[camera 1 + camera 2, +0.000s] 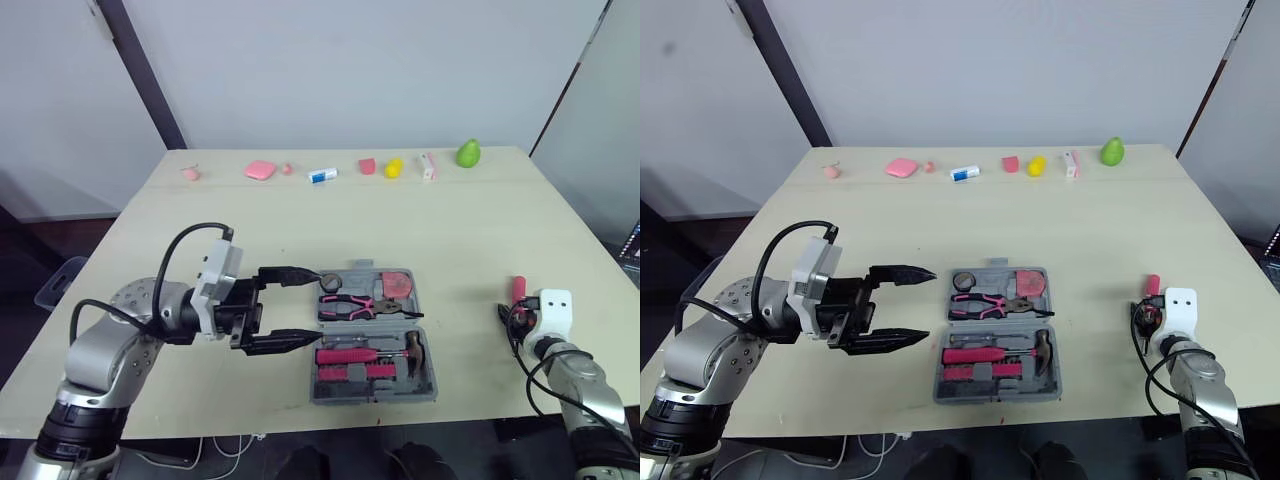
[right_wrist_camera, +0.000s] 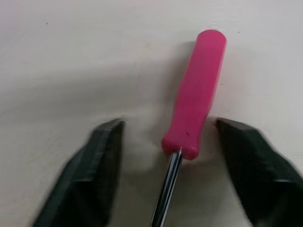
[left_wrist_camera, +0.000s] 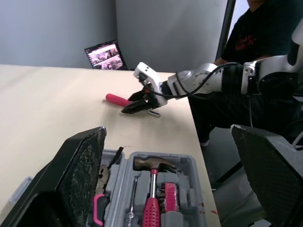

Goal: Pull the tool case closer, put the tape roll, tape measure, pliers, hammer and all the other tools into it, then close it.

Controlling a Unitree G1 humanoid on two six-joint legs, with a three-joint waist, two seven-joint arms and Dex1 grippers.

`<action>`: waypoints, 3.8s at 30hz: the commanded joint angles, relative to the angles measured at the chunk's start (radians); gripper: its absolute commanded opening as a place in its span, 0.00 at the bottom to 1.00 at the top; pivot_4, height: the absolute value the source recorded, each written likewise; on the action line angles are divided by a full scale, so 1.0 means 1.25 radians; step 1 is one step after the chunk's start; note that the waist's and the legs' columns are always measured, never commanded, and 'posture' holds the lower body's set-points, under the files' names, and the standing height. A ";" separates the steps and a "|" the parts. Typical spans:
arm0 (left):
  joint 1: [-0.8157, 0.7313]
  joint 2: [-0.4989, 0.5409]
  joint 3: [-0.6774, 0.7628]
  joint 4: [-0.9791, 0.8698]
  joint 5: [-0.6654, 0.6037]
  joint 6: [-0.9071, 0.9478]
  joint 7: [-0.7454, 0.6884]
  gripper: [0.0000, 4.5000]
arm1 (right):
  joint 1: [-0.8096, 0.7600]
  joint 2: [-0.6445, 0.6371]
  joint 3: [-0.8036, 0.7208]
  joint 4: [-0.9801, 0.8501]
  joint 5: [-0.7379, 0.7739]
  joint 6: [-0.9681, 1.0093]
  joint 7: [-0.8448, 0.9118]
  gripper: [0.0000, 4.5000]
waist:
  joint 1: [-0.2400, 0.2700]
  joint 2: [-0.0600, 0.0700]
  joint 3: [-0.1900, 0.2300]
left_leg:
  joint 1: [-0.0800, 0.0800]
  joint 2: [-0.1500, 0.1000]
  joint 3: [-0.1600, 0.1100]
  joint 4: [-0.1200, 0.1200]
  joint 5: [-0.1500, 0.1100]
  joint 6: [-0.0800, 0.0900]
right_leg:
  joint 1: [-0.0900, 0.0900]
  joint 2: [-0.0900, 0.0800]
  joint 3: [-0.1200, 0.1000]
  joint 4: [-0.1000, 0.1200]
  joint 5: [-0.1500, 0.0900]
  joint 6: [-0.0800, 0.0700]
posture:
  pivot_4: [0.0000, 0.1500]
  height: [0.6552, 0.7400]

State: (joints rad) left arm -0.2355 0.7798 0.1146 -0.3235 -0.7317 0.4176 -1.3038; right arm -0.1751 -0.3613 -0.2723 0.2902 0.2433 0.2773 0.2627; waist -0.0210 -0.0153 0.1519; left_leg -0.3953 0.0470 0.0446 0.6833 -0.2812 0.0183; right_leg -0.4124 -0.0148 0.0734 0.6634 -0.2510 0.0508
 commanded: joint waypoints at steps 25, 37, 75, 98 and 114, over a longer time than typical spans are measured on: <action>0.043 0.031 0.033 0.081 0.039 -0.103 -0.080 1.00 | 0.080 -0.250 0.192 -0.434 0.061 0.071 0.452 0.11 | 0.001 0.001 0.001 | 0.000 0.000 0.000 0.000 0.000 0.000 | 0.000 0.000 0.000 0.000 0.000 0.000 | 1.00 1.00; 0.108 0.087 0.037 0.177 0.108 -0.250 -0.229 1.00 | -0.082 -0.304 0.476 -0.595 0.026 0.197 0.611 0.11 | 0.005 -0.002 0.002 | -0.001 0.001 0.000 0.000 0.000 0.000 | -0.001 0.000 -0.001 -0.001 -0.002 -0.003 | 1.00 1.00; 0.213 0.166 -0.010 0.227 0.114 -0.411 -0.248 1.00 | -0.253 -0.155 0.803 -0.474 -0.230 0.268 0.630 0.11 | 0.006 -0.003 0.003 | -0.003 0.001 0.001 0.000 0.000 0.000 | -0.004 -0.001 -0.002 0.000 -0.002 -0.003 | 1.00 1.00; 0.190 0.151 -0.016 0.243 0.118 -0.404 -0.245 1.00 | -0.147 -0.137 0.624 -0.454 -0.087 0.075 0.658 0.19 | 0.005 -0.004 0.003 | -0.003 0.002 0.001 0.000 0.000 0.000 | -0.004 0.000 -0.003 0.000 -0.002 -0.004 | 1.00 1.00; 0.185 0.147 -0.015 0.248 0.125 -0.399 -0.238 1.00 | -0.097 -0.148 0.649 -0.291 -0.162 -0.052 0.655 0.04 | 0.006 -0.004 0.003 | -0.002 0.002 0.001 0.000 0.000 0.000 | -0.003 0.000 -0.002 0.001 -0.002 -0.004 | 1.00 1.00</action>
State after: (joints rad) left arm -0.0071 0.9637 0.0764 -0.0038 -0.5706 -0.0762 -1.5586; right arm -0.3071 -0.5359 0.5460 -0.0814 0.0588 0.1969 1.0838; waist -0.0136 -0.0201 0.1553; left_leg -0.3974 0.0499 0.0465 0.6838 -0.2814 0.0185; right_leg -0.4162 -0.0149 0.0704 0.6641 -0.2537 0.0461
